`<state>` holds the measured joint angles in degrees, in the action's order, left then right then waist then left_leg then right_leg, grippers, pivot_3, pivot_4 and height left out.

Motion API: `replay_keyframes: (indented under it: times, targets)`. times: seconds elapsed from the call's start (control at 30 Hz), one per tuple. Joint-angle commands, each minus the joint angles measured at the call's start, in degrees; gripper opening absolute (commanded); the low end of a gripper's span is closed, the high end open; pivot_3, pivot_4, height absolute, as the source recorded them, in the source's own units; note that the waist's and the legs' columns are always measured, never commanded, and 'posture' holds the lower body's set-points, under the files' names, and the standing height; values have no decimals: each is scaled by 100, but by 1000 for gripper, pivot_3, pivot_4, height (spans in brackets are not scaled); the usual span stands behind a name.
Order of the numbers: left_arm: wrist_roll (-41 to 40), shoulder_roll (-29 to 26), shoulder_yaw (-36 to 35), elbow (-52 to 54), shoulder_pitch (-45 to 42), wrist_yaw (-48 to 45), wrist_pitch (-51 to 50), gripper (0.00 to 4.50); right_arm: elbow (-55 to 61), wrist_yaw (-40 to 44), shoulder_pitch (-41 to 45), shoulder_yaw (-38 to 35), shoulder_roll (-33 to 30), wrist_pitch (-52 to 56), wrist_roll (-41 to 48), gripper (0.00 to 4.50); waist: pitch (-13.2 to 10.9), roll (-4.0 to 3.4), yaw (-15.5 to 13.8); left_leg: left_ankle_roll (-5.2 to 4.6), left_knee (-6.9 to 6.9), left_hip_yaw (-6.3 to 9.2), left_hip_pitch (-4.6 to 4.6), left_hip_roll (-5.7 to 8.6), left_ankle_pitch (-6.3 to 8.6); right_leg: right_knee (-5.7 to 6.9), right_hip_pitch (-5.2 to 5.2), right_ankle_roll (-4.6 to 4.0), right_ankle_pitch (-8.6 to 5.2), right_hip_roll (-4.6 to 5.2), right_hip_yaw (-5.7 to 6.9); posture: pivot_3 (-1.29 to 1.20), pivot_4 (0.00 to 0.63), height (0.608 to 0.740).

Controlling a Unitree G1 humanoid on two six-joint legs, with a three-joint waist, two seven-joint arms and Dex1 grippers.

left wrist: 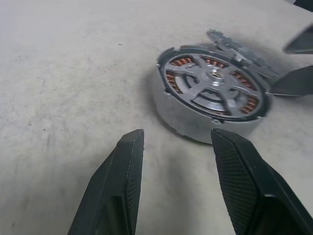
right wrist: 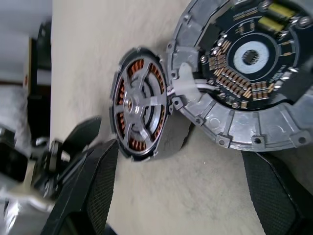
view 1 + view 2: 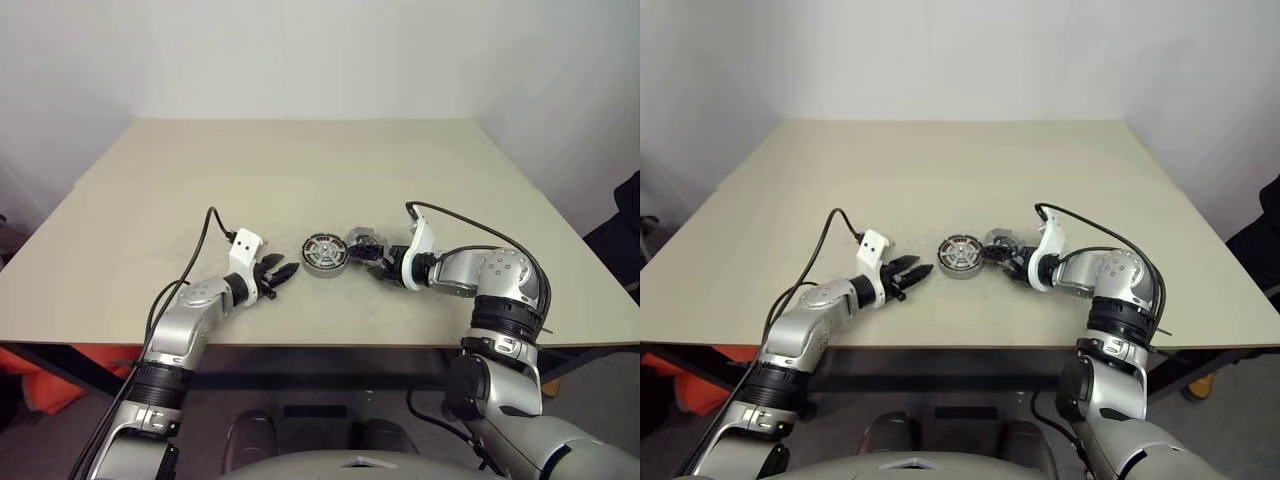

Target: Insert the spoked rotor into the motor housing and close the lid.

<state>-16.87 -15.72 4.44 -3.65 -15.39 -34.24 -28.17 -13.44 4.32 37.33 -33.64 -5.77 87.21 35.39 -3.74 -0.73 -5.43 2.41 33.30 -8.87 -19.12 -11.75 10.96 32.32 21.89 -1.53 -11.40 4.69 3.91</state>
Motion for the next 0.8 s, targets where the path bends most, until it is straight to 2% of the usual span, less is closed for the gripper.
replay_keyframes:
  times: [0.03, 0.07, 0.1, 0.13, 0.17, 0.2, 0.23, 0.3, 0.33, 0.47, 0.67, 0.8]
  targets:
    - [12, -27, 10, 214, -86, -29, 35, 2301, 58, -599, 26, -406, 10, -557, -370, 4488, -27, -78, 15, -6, -43, 48, 12, -19, 5, -116, -85, 1, 0, 24, 129, 0, 0, 740]
    - [14, -27, 17, 210, -90, -34, 33, 2301, 50, -625, 33, -431, 42, -654, -344, 4488, -50, -95, -22, -7, -89, 53, 9, -42, 6, -131, -140, 36, -24, 58, 157, 0, 0, 740]
    - [15, -26, 27, 206, -96, -39, 30, 2301, 36, -635, 37, -443, 78, -781, -315, 4488, -23, 29, -118, -9, -111, 22, -14, -48, 5, 107, -150, 50, -182, 91, 130, 0, 0, 740]
    - [15, -26, 34, 202, -102, -41, 27, 2301, 26, -618, 37, -429, 96, -854, -286, 4488, 4, 152, -201, -9, -111, -202, 0, -50, 3, 565, -161, -5, -329, 134, -19, 0, 0, 740]
    - [20, -22, 36, 200, -106, -46, 25, 2301, 27, -570, 30, -379, 111, -904, -247, 4488, -3, 116, -308, -1, -79, -320, 34, -10, 0, 657, -96, 78, -604, 147, -205, 0, 0, 740]
    - [23, -21, 36, 202, -105, -50, 24, 2301, 29, -540, 22, -337, 119, -940, -214, 4488, 25, 42, -365, 66, -10, -244, 26, 36, 116, 639, -59, 76, -606, 167, -228, 0, 0, 740]
    - [25, -20, 38, 204, -102, -53, 24, 2301, 21, -469, 10, -270, 116, -977, -173, 4488, 34, 27, -376, 94, -55, -89, -17, 86, 111, 621, -56, 84, -601, 149, -219, 0, 0, 740]
    - [27, -19, 43, 208, -97, -55, 19, 2301, -19, -351, 0, -169, 108, -1096, -113, 4488, 50, 19, -326, 188, -116, -49, -54, 80, -75, 586, -14, 110, -566, 89, -217, 0, 0, 740]
    - [29, -20, 47, 215, -92, -53, 15, 2301, -50, -324, 6, -134, 101, -1150, -103, 4488, 50, 19, -309, 202, -115, -43, -76, 65, -137, 557, -10, 99, -508, 54, -226, 0, 0, 740]
    - [26, -24, 46, 250, -62, -45, -3, 2301, -155, -246, 72, -131, 101, -1400, -29, 4488, 50, 20, -209, 203, -116, -27, -103, 77, -144, 431, -22, 107, -396, 46, -234, 0, 0, 740]
    - [37, -22, 53, 262, -39, -36, 9, 2301, -219, -336, 142, -267, 342, -2012, 132, 4488, 50, 21, -161, 197, -115, -34, -119, 89, -141, 391, -25, 117, -379, 50, -248, 0, 0, 740]
    - [48, -18, 67, 254, -54, -37, 13, 2301, -277, -270, 173, -214, 457, -2274, 269, 4488, 51, 21, -162, 184, -115, -53, -156, 86, -137, 393, 15, 94, -343, 44, -245, 0, 0, 740]
